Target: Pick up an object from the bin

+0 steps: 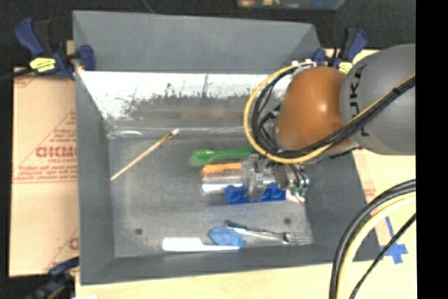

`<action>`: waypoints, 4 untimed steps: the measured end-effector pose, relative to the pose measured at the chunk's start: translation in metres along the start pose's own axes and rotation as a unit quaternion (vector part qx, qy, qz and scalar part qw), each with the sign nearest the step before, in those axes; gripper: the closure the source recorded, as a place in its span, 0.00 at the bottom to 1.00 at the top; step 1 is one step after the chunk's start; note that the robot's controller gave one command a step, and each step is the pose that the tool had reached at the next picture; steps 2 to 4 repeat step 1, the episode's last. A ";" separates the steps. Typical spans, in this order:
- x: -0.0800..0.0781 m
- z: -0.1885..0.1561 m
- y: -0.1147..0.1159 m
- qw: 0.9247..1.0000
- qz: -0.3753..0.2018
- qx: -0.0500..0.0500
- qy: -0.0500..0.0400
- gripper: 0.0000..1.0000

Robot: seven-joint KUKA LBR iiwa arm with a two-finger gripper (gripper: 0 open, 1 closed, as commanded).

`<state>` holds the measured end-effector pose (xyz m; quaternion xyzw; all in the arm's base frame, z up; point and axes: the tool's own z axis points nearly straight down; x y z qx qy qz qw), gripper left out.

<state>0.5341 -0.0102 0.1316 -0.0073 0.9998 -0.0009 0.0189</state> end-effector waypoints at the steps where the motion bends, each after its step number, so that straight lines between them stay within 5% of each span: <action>1: -0.001 -0.004 0.000 1.000 0.000 0.000 -0.002 1.00; 4: -0.001 -0.004 0.000 1.000 0.000 0.000 -0.002 1.00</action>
Offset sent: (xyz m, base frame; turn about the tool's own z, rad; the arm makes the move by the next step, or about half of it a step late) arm 0.0008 -0.0001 0.0039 0.0004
